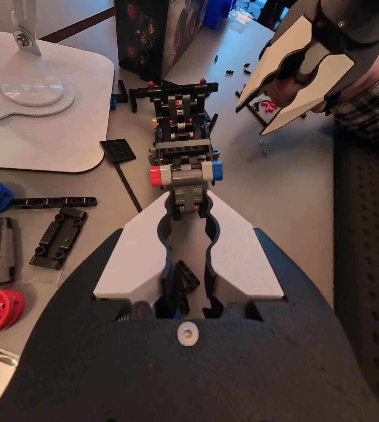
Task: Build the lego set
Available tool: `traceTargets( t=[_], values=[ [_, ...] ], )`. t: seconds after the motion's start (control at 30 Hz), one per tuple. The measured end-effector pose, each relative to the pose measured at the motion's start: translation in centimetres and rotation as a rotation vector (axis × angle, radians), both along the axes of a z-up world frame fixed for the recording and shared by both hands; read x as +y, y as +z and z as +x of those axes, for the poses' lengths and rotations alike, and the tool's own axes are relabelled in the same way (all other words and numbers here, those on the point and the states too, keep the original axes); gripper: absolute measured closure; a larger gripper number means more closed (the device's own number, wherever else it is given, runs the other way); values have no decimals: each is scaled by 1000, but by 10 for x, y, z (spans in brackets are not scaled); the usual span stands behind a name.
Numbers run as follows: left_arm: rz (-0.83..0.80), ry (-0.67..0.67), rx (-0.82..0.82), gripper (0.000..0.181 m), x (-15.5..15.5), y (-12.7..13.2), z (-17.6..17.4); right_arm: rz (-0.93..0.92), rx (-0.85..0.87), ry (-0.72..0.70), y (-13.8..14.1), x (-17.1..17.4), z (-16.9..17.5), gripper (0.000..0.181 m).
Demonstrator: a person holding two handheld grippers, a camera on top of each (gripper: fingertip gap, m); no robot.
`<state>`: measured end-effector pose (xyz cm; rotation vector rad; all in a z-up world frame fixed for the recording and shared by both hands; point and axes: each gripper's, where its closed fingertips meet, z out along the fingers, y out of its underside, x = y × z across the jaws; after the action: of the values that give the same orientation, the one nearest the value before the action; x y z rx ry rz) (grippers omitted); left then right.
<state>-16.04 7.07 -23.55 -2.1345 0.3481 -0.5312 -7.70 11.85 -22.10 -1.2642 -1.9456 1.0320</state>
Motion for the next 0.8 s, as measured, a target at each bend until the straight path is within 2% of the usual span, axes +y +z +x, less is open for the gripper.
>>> traceTargets(
  t=[0.47, 0.6, 0.8],
  values=[
    [-11, -108, 125, 155, -9, -1, 25, 33, 1, 5, 1, 4, 3, 148],
    [-15, -133, 142, 155, -12, -1, 30, 32, 33, -37, 13, 19, 5, 149],
    [-22, -167, 192, 155, -16, -1, 38, 61, 51, -168, 30, 62, 12, 151]
  ],
)
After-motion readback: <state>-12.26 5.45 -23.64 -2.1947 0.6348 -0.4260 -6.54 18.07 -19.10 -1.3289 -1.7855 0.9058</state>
